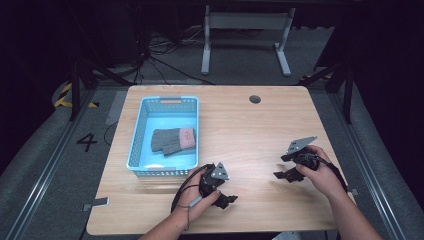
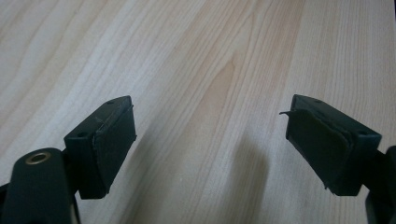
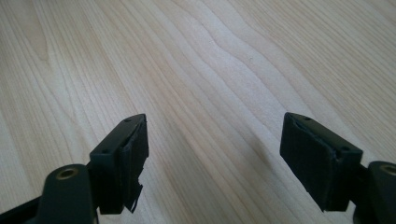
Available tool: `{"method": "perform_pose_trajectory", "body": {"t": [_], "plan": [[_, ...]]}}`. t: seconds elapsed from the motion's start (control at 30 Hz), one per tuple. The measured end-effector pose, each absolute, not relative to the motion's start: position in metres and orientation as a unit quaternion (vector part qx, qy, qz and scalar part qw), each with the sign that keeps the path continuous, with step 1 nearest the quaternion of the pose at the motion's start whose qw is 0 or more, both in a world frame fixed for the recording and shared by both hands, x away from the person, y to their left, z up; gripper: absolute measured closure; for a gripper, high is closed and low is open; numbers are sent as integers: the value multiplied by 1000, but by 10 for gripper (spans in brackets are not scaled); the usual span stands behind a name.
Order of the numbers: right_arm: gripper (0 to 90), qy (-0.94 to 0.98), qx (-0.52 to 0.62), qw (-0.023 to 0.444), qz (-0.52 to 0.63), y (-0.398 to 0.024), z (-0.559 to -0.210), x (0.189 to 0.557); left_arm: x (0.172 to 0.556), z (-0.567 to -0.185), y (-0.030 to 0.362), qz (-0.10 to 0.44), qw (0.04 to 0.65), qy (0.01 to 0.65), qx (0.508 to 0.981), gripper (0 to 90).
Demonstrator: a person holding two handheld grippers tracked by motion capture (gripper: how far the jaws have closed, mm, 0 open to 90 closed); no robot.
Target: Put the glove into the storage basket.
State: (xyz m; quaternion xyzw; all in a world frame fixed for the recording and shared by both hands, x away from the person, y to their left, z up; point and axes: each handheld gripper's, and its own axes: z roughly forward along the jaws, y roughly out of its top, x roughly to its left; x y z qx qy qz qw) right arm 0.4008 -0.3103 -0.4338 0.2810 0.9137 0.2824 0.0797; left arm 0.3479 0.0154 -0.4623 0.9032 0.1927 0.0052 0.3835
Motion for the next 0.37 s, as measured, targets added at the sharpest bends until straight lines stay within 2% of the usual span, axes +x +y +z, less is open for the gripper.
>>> {"method": "perform_pose_trajectory", "body": {"t": [0.37], "plan": [[237, 914, 280, 84, 280, -310, -438, 400, 351, -464, 17, -11, 369, 198, 908, 178]]}}
